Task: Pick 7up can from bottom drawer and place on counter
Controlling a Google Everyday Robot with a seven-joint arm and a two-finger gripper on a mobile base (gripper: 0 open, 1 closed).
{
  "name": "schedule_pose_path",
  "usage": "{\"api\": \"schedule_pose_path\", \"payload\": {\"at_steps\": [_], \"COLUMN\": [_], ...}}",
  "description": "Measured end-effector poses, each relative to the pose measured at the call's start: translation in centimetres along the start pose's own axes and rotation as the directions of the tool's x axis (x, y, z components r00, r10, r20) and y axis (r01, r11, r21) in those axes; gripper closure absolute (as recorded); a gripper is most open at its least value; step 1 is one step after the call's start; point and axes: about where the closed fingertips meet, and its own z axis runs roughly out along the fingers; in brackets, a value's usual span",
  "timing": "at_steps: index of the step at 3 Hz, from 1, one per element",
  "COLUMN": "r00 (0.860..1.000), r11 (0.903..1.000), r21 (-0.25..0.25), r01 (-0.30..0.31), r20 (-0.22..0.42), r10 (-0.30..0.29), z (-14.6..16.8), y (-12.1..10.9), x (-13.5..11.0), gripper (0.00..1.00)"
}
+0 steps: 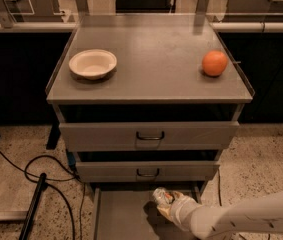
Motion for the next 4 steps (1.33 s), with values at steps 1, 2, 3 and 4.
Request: {"api": "schedule_pose_path", "payload": {"at_steps": [1,2,3,4], "r00": [0.999,0.994,0.978,0.978], "r11": [0.9989,0.9932,0.9749,0.9749], "r21": [0.046,0.096,0.182,0.182], "r01": [0.014,0.067,0.128,0.128], "r20": [0.029,0.075,0.141,0.141], "r10": [-0.015,-0.074,-0.155,-0.155], "z": [-2.6,-6.6,-12.2,-12.2], "y": [-0.7,-1.2,-3.0,-3.0], "x": [-2.2,-5.5,-10.0,-10.0], "gripper": [1.00,1.00,1.00,1.00]}}
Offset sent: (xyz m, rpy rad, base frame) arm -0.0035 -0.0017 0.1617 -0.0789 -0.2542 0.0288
